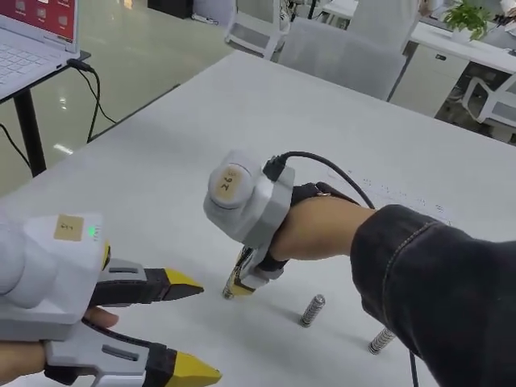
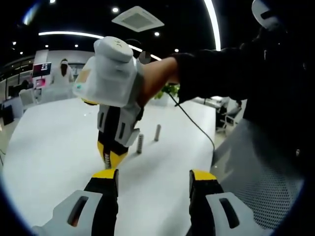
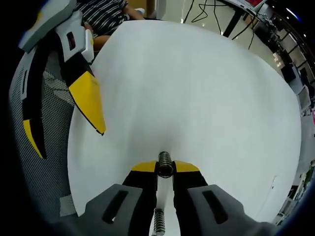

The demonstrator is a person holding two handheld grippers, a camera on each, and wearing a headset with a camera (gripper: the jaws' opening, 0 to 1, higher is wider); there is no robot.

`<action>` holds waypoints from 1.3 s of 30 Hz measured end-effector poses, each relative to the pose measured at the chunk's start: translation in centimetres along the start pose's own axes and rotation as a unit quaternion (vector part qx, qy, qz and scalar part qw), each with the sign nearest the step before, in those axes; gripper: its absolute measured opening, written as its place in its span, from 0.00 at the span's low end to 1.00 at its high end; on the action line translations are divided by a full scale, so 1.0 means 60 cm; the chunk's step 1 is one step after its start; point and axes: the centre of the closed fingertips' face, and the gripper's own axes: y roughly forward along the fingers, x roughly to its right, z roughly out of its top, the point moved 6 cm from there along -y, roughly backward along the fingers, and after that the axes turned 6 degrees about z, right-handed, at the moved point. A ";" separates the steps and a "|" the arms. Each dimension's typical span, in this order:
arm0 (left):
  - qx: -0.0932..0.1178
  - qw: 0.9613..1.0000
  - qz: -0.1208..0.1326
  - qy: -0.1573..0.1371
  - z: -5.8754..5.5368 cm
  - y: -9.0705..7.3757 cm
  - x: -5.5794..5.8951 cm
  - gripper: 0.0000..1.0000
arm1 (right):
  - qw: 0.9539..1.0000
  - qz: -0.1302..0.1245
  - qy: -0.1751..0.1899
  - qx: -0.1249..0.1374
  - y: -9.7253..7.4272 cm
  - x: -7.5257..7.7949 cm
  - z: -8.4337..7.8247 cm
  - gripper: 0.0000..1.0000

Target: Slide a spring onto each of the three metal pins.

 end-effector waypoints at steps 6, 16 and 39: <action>-0.002 1.000 0.000 0.001 -0.001 -0.001 -0.001 0.53 | 1.000 0.002 0.001 0.004 0.007 0.000 0.002 0.08; -0.002 1.000 0.000 0.000 -0.001 -0.002 -0.001 0.52 | 1.000 0.005 0.005 0.021 0.007 -0.001 -0.004 0.07; -0.006 1.000 -0.003 0.001 -0.004 -0.001 0.003 0.52 | 0.999 0.015 0.038 -0.007 -0.004 -0.016 -0.050 0.08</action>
